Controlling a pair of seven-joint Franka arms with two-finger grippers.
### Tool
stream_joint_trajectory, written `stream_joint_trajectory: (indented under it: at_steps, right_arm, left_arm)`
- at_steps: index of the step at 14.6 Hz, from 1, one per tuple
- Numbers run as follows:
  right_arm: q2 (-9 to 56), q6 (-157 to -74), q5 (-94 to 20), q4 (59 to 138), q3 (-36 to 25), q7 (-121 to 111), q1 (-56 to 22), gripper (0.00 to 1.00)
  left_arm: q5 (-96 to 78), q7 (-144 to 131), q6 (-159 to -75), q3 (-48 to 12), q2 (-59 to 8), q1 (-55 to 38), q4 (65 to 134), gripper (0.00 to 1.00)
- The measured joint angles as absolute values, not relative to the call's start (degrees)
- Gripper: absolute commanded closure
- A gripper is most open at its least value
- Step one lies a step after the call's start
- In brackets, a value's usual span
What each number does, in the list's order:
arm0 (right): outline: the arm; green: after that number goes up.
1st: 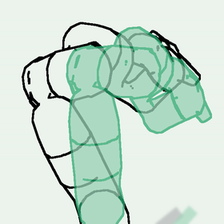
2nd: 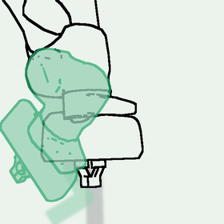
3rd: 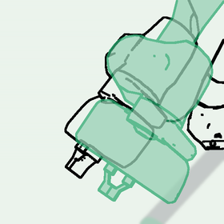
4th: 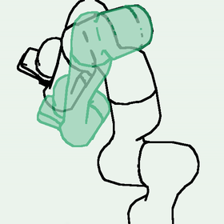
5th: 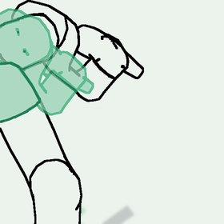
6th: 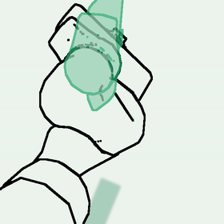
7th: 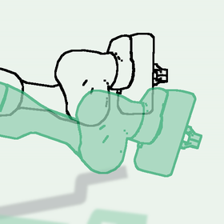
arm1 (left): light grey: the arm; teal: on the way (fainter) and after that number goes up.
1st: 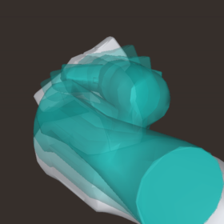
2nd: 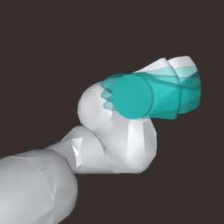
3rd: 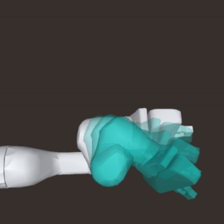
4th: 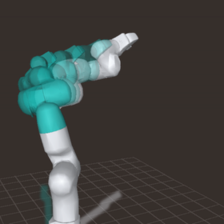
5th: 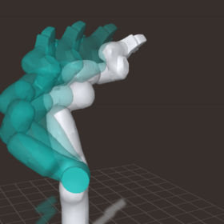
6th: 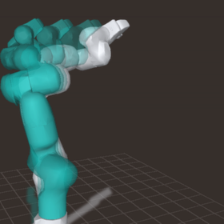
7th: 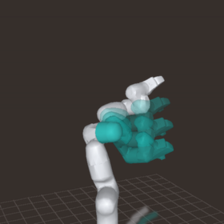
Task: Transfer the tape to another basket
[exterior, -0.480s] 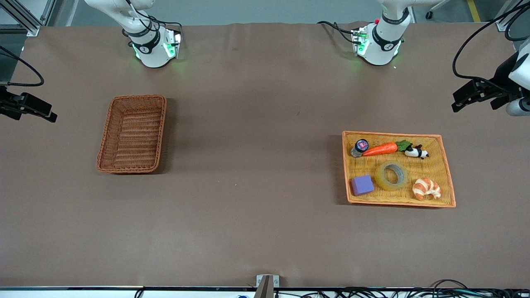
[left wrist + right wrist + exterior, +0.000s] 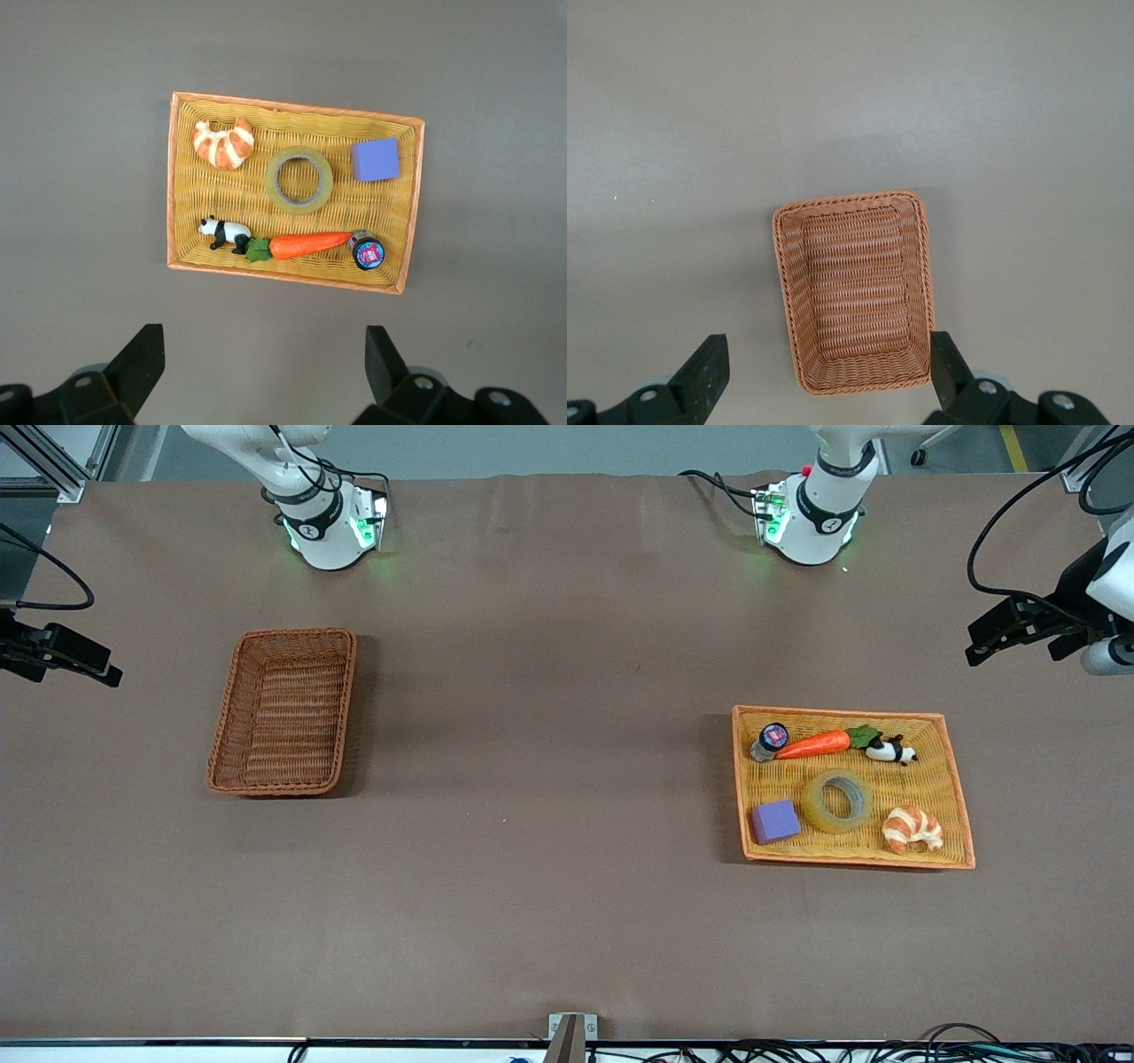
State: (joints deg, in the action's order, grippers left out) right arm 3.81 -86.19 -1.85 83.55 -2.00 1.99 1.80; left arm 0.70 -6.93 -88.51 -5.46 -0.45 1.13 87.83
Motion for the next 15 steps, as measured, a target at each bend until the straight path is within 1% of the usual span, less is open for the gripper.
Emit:
stream_joint_trajectory:
  at_steps: [4,7,9,12,13,14,15]
  right_arm:
    - [3.8,-86.2,-1.9,83.6,-2.0,2.0,1.8,0.00]
    - [3.8,-86.3,-1.9,83.6,-2.0,2.0,1.8,0.00]
    - [3.8,-86.3,-1.9,83.7,-2.0,2.0,1.8,0.00]
    - [3.8,-86.3,-1.9,83.7,-2.0,2.0,1.8,0.00]
    - [3.8,-86.4,-1.9,83.7,-2.0,2.0,1.8,0.00]
    - [3.8,-86.4,-1.9,83.7,-2.0,2.0,1.8,0.00]
    - [3.8,-86.4,-1.9,83.7,-2.0,2.0,1.8,0.00]
  left_arm:
    - [0.7,-6.9,-90.3,-4.9,-7.0,1.9,87.1,0.00]
    - [0.7,-6.9,-94.1,-4.9,-11.2,2.0,87.6,0.00]
    - [0.7,-6.9,-101.6,-4.9,-13.5,2.0,91.1,0.00]
    - [0.7,-6.9,-120.1,-4.8,-16.5,2.3,102.1,0.00]
    - [0.7,-6.9,-124.8,-4.8,-17.9,2.7,105.1,0.00]
    - [0.7,-6.9,-128.2,-4.8,-19.4,3.1,107.4,0.01]
    - [0.7,-6.9,-131.1,-4.8,-20.9,3.4,109.0,0.03]
